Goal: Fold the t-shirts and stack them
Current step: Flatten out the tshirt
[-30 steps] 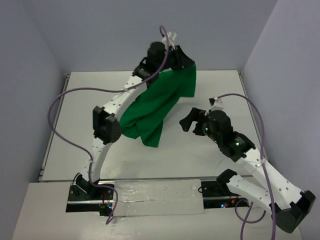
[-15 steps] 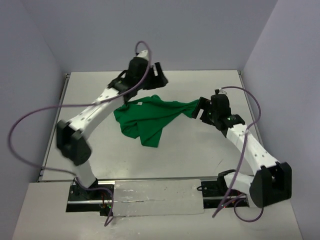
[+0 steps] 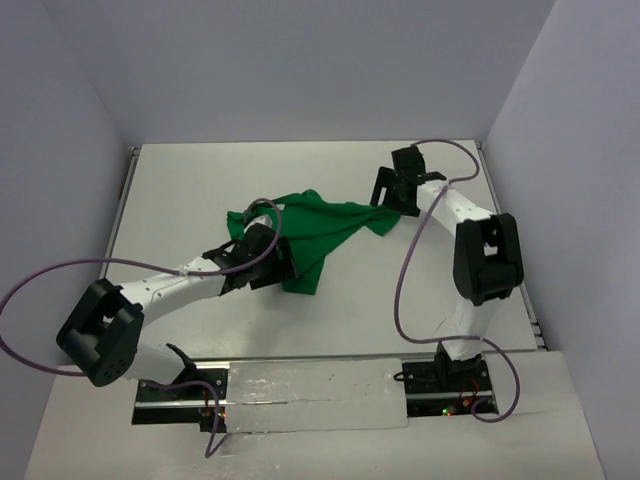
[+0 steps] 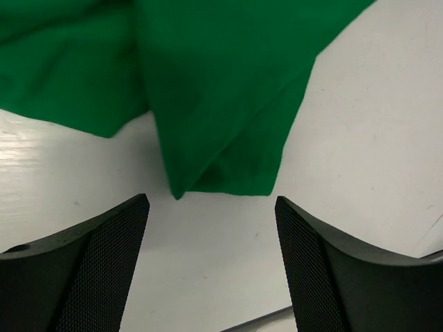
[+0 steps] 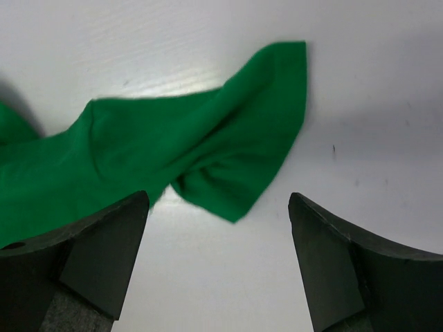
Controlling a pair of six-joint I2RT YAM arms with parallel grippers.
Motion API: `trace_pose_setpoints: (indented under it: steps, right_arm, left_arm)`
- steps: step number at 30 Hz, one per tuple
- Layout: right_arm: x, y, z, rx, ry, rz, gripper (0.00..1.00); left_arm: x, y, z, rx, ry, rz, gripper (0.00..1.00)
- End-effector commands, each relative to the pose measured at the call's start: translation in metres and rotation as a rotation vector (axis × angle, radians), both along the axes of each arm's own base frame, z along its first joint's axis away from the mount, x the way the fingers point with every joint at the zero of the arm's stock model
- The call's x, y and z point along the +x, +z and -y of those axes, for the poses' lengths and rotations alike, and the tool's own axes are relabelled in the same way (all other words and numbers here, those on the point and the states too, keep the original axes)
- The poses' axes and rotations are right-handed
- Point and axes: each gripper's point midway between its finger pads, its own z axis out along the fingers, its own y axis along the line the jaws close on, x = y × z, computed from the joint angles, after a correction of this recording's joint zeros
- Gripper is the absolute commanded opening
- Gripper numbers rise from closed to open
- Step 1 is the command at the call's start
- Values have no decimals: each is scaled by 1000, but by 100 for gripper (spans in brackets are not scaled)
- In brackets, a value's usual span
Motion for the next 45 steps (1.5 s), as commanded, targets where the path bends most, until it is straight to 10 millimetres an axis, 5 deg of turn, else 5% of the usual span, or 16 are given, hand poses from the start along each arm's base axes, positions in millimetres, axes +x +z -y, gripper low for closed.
trace_pose_setpoints:
  steps: [1,7,12,19,25,28,30,33,34,40,45]
  right_arm:
    - [18,-12,6,-58,-1,-59,89]
    - [38,-28,18,-174,23,-94,88]
    - [38,-29,28,-261,102,-65,100]
    - [34,1,11,-229,300,37,100]
    - [22,2,-8,-182,513,27,100]
    - [26,-7,-7,-193,518,10,100]
    - [33,-11,-7,-200,517,3,100]
    - [41,-22,-4,-209,490,-22,90]
    - [44,-23,-3,-208,481,-23,86]
    - [46,-49,-10,-165,472,-65,58]
    - [39,-47,-13,-132,464,-71,39]
  left_arm:
    - [10,19,26,-71,64,62,82]
    - [-6,-9,19,-2,55,35,84]
    - [-8,-33,32,-30,60,-32,81]
    - [2,-43,32,-9,182,-53,77]
    - [5,-43,35,3,235,-64,75]
    - [-2,-52,32,39,283,-95,67]
    - [-5,-54,29,56,296,-102,53]
    - [-3,-51,27,66,307,-95,16]
    - [-3,-50,25,73,312,-91,11]
    - [2,-13,0,85,390,0,10]
    - [11,29,-16,93,429,103,10]
